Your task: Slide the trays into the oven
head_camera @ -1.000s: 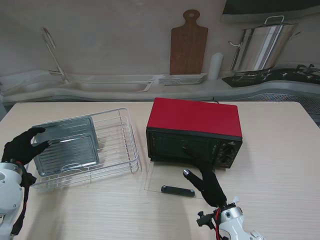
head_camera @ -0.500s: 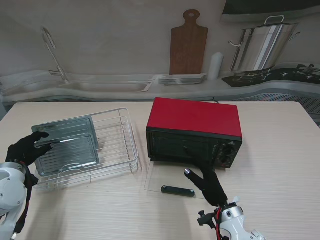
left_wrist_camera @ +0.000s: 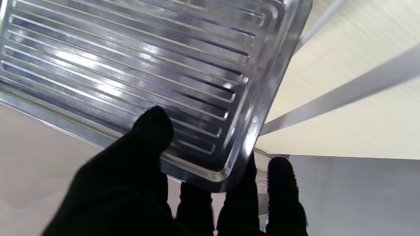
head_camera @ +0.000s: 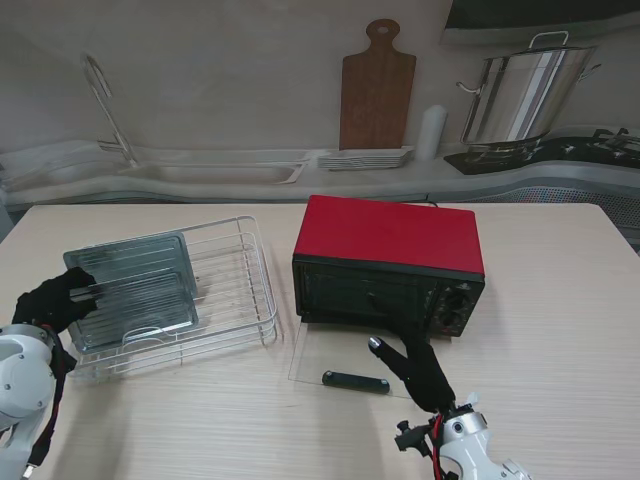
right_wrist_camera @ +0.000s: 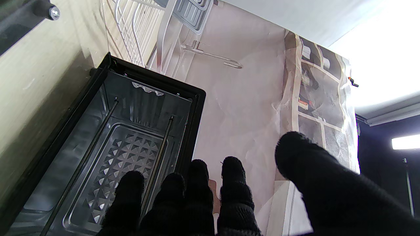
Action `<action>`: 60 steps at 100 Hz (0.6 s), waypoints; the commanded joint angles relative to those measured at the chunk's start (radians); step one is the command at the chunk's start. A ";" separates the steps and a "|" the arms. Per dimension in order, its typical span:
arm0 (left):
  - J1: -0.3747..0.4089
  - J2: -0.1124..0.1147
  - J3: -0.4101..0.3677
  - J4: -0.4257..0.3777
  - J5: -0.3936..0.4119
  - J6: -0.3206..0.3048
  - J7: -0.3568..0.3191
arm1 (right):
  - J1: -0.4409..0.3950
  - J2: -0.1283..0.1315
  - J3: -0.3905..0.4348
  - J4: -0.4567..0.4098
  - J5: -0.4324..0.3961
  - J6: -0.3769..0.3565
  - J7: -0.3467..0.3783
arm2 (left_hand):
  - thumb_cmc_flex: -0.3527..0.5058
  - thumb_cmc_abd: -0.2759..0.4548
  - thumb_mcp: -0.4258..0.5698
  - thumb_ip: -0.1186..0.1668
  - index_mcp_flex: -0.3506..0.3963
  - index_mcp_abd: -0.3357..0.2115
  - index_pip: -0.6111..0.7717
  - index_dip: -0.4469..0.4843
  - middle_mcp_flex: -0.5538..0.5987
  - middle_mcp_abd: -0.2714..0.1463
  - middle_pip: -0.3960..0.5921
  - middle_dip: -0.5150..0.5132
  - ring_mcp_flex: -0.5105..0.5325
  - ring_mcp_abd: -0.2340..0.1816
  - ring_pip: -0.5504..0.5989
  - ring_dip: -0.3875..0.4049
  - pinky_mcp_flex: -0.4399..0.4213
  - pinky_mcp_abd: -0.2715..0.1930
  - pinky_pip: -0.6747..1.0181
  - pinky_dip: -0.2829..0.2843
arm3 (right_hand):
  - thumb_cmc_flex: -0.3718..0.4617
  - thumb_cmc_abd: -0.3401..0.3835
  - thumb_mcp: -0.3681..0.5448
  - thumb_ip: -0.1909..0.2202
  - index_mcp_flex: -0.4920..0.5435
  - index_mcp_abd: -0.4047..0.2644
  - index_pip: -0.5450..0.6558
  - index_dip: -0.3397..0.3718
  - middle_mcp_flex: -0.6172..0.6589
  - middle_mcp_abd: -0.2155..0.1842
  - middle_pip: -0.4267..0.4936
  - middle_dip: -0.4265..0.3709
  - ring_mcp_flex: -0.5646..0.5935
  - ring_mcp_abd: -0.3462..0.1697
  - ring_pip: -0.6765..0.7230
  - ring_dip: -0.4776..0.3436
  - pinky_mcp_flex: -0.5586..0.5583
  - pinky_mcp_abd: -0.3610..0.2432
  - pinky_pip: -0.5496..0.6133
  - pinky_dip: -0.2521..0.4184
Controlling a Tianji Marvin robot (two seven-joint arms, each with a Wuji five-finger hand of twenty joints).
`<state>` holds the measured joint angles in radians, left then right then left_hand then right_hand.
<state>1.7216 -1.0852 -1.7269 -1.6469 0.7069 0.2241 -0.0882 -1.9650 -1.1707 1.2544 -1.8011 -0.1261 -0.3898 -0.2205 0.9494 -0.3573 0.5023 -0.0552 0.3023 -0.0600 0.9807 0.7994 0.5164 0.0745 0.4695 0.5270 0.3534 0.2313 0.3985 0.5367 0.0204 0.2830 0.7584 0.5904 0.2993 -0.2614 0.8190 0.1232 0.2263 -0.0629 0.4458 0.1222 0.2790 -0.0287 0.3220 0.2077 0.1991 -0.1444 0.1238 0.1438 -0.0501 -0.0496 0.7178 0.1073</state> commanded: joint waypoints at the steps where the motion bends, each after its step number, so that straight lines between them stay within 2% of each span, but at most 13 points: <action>1: 0.006 -0.004 0.000 -0.010 -0.008 0.000 -0.013 | -0.005 -0.007 -0.003 0.000 0.000 -0.001 0.014 | 0.067 -0.017 -0.036 -0.030 0.001 -0.050 0.039 0.023 0.036 -0.025 0.029 0.020 0.039 0.015 0.035 0.023 0.005 0.025 0.064 0.001 | -0.009 -0.015 0.028 -0.028 -0.030 -0.006 0.017 -0.015 -0.024 -0.041 0.011 -0.001 -0.041 -0.058 -0.007 -0.014 -0.007 -0.044 0.006 -0.005; 9: 0.009 -0.006 -0.002 -0.014 -0.017 -0.005 -0.009 | -0.005 -0.007 -0.003 0.001 0.001 -0.002 0.015 | 0.117 -0.006 -0.052 -0.025 0.041 -0.073 0.029 0.005 0.106 -0.021 -0.004 0.148 0.075 0.018 0.061 0.033 0.020 0.032 0.105 -0.005 | -0.010 -0.014 0.028 -0.029 -0.029 -0.007 0.017 -0.015 -0.024 -0.042 0.012 -0.001 -0.040 -0.056 -0.007 -0.014 -0.006 -0.044 0.007 -0.004; 12: 0.011 -0.007 -0.002 -0.016 -0.019 -0.006 -0.006 | -0.005 -0.007 -0.003 0.001 0.001 -0.003 0.015 | 0.133 0.001 -0.056 -0.025 0.056 -0.081 0.020 -0.003 0.142 -0.017 -0.030 0.185 0.086 0.039 0.075 0.041 0.027 0.035 0.120 -0.005 | -0.010 -0.014 0.027 -0.029 -0.029 -0.007 0.017 -0.015 -0.024 -0.042 0.012 -0.001 -0.041 -0.057 -0.008 -0.014 -0.006 -0.044 0.007 -0.004; 25: 0.020 -0.010 -0.003 -0.027 -0.027 -0.007 0.004 | -0.004 -0.007 -0.003 0.002 0.002 -0.004 0.016 | 0.196 0.026 -0.053 -0.027 0.128 -0.105 -0.013 -0.025 0.283 -0.005 -0.126 0.281 0.155 0.048 0.145 0.078 0.064 0.048 0.195 0.005 | -0.009 -0.015 0.028 -0.029 -0.029 -0.006 0.017 -0.015 -0.024 -0.039 0.012 -0.001 -0.041 -0.056 -0.007 -0.014 -0.007 -0.042 0.009 -0.003; 27: 0.021 -0.010 -0.003 -0.029 -0.030 -0.007 0.005 | -0.004 -0.007 -0.003 0.003 0.002 -0.005 0.016 | 0.221 0.027 -0.070 -0.024 0.144 -0.106 -0.015 -0.024 0.317 -0.016 -0.153 0.311 0.167 0.052 0.160 0.087 0.070 0.052 0.210 0.005 | -0.010 -0.015 0.027 -0.029 -0.029 -0.006 0.017 -0.015 -0.024 -0.040 0.012 -0.001 -0.041 -0.055 -0.007 -0.014 -0.007 -0.043 0.009 -0.003; 32: 0.024 -0.012 -0.004 -0.035 -0.039 -0.003 0.008 | -0.004 -0.007 -0.003 0.003 0.002 -0.006 0.016 | 0.255 0.034 -0.079 -0.026 0.172 -0.109 -0.015 -0.024 0.358 -0.016 -0.161 0.336 0.188 0.057 0.189 0.102 0.082 0.058 0.239 0.013 | -0.009 -0.014 0.028 -0.029 -0.028 -0.006 0.017 -0.015 -0.023 -0.040 0.012 -0.001 -0.040 -0.055 -0.007 -0.014 -0.007 -0.043 0.009 -0.003; 42: 0.031 -0.015 -0.008 -0.048 -0.055 0.000 0.012 | -0.003 -0.008 -0.003 0.005 0.003 -0.007 0.014 | 0.306 0.050 -0.081 -0.021 0.233 -0.104 0.012 0.005 0.400 -0.011 -0.121 0.370 0.220 0.074 0.248 0.132 0.100 0.069 0.292 0.029 | -0.008 -0.015 0.028 -0.029 -0.028 -0.005 0.018 -0.015 -0.024 -0.040 0.012 -0.001 -0.039 -0.054 -0.008 -0.014 -0.006 -0.043 0.010 -0.002; 60: 0.044 -0.015 -0.017 -0.077 -0.063 0.005 0.005 | -0.002 -0.008 -0.004 0.007 0.004 -0.011 0.013 | 0.330 0.053 -0.057 -0.014 0.290 -0.112 0.121 0.181 0.389 -0.021 0.059 0.473 0.225 0.096 0.364 0.218 0.100 0.081 0.364 0.055 | -0.008 -0.016 0.028 -0.030 -0.028 -0.005 0.018 -0.015 -0.023 -0.039 0.013 -0.001 -0.039 -0.054 -0.008 -0.014 -0.007 -0.043 0.012 -0.001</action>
<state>1.7538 -1.0949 -1.7392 -1.6994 0.6460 0.2225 -0.0625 -1.9613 -1.1710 1.2544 -1.7950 -0.1226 -0.3934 -0.2212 1.1761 -0.3503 0.4154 -0.0718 0.5146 -0.1167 0.9575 0.8688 0.8775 0.0723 0.4054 0.9367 0.5616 0.3154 0.6825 0.7102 0.1266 0.3269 1.0627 0.6146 0.2993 -0.2614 0.8189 0.1232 0.2263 -0.0628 0.4537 0.1222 0.2790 -0.0287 0.3220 0.2077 0.1992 -0.1444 0.1239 0.1438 -0.0501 -0.0496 0.7178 0.1073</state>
